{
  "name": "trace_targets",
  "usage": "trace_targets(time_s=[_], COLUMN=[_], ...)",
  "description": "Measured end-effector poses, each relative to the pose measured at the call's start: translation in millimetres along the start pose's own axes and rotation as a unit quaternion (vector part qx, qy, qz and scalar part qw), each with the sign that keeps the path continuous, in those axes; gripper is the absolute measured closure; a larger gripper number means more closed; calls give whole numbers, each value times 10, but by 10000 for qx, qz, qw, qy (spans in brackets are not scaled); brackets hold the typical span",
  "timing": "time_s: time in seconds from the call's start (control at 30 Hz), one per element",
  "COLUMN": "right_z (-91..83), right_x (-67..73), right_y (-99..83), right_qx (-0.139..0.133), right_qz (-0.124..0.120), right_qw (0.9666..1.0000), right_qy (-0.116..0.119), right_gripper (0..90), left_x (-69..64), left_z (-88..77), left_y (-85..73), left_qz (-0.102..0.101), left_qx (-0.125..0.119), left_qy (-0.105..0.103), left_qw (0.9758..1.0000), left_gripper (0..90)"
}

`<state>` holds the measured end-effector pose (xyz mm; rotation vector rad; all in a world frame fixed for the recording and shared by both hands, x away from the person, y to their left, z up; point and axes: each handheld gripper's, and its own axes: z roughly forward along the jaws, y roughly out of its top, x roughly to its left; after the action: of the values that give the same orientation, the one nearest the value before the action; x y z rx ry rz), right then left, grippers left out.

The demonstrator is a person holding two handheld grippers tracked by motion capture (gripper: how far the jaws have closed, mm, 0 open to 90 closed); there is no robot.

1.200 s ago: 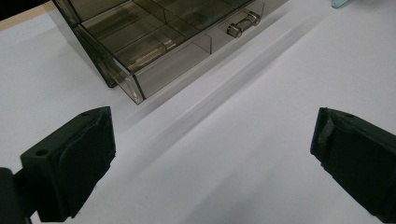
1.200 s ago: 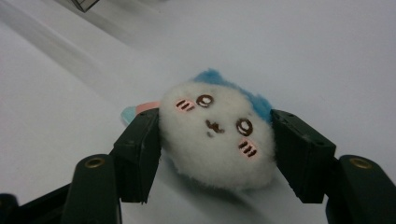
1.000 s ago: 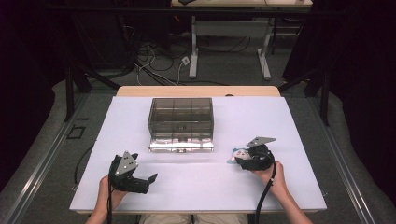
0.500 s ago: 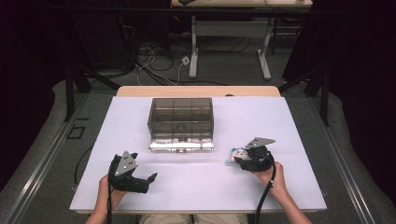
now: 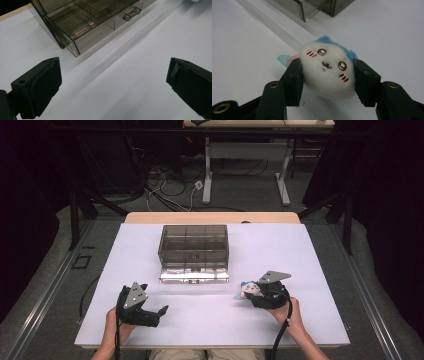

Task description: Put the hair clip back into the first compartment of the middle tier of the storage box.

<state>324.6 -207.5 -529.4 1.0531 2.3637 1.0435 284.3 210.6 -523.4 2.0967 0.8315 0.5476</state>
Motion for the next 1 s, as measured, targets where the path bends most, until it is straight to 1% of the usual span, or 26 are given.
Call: trace_targets(time_s=[0.03,0.17,0.27,0.3,0.33,0.4,0.53,0.57,0.6,0.63,0.7,0.77,0.83,0.97,1.0], right_z=[-2,-9,4,0,3,11,25,20,28,27,29,37,42,67,69], right_x=[24,95,140,155,172,206,278,294,315,325,355,377,400,459,474], right_y=[5,26,31,37,40,46,64,73,75,82,90,101,110,136,145], right_qx=[-39,-58,-106,-34,-52,-43,-35,5,-49,-41,-51,-48,-14,-32,6], right_qz=[-18,-102,-115,-136,-138,-141,-217,-232,-239,-284,-271,-304,-290,-348,-361], right_qw=[10000,9999,9997,9997,9997,9995,9990,9988,9987,9986,9985,9981,9980,9976,9973], right_qy=[17,114,196,213,212,294,381,429,439,449,477,538,558,593,633], right_gripper=[463,463,462,462,462,462,462,462,462,462,462,462,462,462,462], left_x=[-1,4,5,4,6,8,7,7,5,6,6,4,3,4,4], left_z=[2,3,0,2,2,2,2,1,1,1,1,1,-1,1,2], left_y=[-1,-2,-2,-2,-2,-2,-2,-2,-2,-1,-2,-1,0,0,-1], left_qz=[-12,-6,1,2,14,28,9,10,-2,-4,-7,4,-1,5,-8], left_qx=[1,1,9,11,19,23,19,20,13,12,15,12,9,13,10], left_qy=[-9,-19,-20,-18,-6,-7,-8,-7,1,5,2,-2,-12,4,9], left_qw=[10000,10000,10000,10000,10000,10000,10000,10000,10000,10000,10000,10000,10000,10000,10000], left_gripper=[2,1,1,2,1,2,2,1,1,2,1,1,1,2,2])
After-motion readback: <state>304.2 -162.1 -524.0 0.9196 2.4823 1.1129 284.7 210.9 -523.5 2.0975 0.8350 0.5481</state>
